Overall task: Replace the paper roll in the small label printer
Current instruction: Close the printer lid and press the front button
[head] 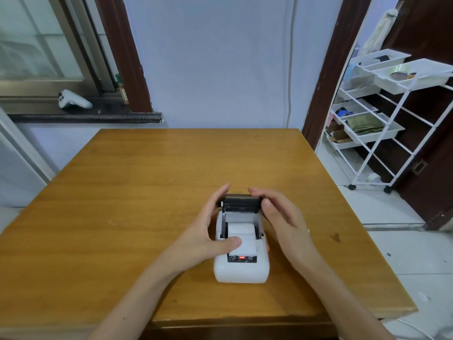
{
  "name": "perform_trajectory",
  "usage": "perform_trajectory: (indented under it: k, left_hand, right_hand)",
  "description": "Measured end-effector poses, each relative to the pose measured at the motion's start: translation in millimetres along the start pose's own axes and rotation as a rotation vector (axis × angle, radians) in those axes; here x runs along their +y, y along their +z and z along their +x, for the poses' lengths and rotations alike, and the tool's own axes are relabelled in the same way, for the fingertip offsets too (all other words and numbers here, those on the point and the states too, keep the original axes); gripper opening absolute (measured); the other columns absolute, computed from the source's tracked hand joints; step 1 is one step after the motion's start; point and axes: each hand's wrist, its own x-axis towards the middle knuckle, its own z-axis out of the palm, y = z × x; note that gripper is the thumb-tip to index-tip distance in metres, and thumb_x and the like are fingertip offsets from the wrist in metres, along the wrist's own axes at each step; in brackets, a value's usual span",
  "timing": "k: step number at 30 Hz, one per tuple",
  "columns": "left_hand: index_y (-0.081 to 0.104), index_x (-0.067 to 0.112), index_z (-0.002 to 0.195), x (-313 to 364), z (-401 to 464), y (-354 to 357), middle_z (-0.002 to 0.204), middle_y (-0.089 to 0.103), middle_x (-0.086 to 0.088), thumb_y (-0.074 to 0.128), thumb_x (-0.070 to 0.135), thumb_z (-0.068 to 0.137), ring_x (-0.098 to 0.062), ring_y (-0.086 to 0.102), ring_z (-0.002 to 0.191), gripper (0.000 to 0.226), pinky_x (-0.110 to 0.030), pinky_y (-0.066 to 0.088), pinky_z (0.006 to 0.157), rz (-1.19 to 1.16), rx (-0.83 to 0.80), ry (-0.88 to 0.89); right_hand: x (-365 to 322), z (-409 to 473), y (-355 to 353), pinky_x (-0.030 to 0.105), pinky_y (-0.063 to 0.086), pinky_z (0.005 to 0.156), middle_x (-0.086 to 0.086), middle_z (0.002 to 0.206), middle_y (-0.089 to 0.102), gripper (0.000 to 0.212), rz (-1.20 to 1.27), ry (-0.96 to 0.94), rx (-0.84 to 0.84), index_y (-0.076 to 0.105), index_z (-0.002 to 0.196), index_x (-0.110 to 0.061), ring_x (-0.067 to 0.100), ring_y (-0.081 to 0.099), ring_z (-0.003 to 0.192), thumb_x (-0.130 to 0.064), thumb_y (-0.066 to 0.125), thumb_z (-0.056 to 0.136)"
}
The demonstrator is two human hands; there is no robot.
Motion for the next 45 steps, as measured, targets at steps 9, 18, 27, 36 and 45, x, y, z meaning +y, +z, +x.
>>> perform_trajectory:
  k: [9,18,27,36,45]
  left_hand:
    - [0.048,0.052,0.138,0.1,1.7,-1.6,0.161,0.021,0.024,0.078,0.041,0.075,0.001,0.026,0.148,0.07,-0.041,0.033,0.119,0.046,-0.037,0.034]
    - [0.058,0.049,0.128,1.7,1.9,-1.5,0.156,0.031,0.024,0.077,0.039,0.074,-0.002,0.04,0.141,0.058,-0.023,0.041,0.107,0.018,-0.034,0.053]
    - [0.066,0.041,0.12,1.3,1.7,-1.3,0.153,0.034,0.023,0.078,0.042,0.073,0.0,0.041,0.139,0.048,-0.021,0.046,0.101,0.017,-0.056,0.039]
    - [0.072,0.034,0.117,0.1,4.2,0.6,0.143,0.051,0.022,0.057,0.035,0.093,-0.003,0.05,0.133,0.028,-0.026,0.045,0.103,-0.071,0.028,0.003]
    - [0.062,0.023,0.131,-2.4,5.6,-2.7,0.143,0.056,0.016,0.062,0.03,0.09,-0.005,0.053,0.132,0.041,-0.022,0.046,0.102,-0.107,0.01,0.031]
  right_hand:
    - [5.4,-8.8,-3.6,0.024,0.055,0.085,0.001,0.125,0.066,0.027,0.046,0.0,-0.04,0.072,0.098,-0.013,0.008,0.058,0.122,-0.031,0.062,0.08]
    - [5.3,-9.8,-1.1,0.024,0.052,0.089,0.0,0.12,0.069,0.022,0.08,0.02,-0.004,0.074,0.094,-0.014,0.008,0.061,0.117,-0.028,0.062,0.083]
    - [13.8,-11.6,0.2,0.033,0.049,0.097,-0.007,0.119,0.067,0.012,-0.011,0.031,-0.046,0.072,0.085,-0.018,0.01,0.059,0.12,-0.018,0.062,0.078]
    - [14.5,-10.6,-0.1,0.026,0.05,0.091,-0.002,0.118,0.068,0.024,0.018,0.036,-0.042,0.072,0.09,-0.016,0.011,0.059,0.118,0.001,0.056,0.091]
    - [3.9,-7.9,-5.0,0.024,0.056,0.07,-0.007,0.124,0.058,0.021,-0.11,0.081,-0.164,0.068,0.092,-0.021,0.001,0.056,0.114,-0.006,0.054,0.096]
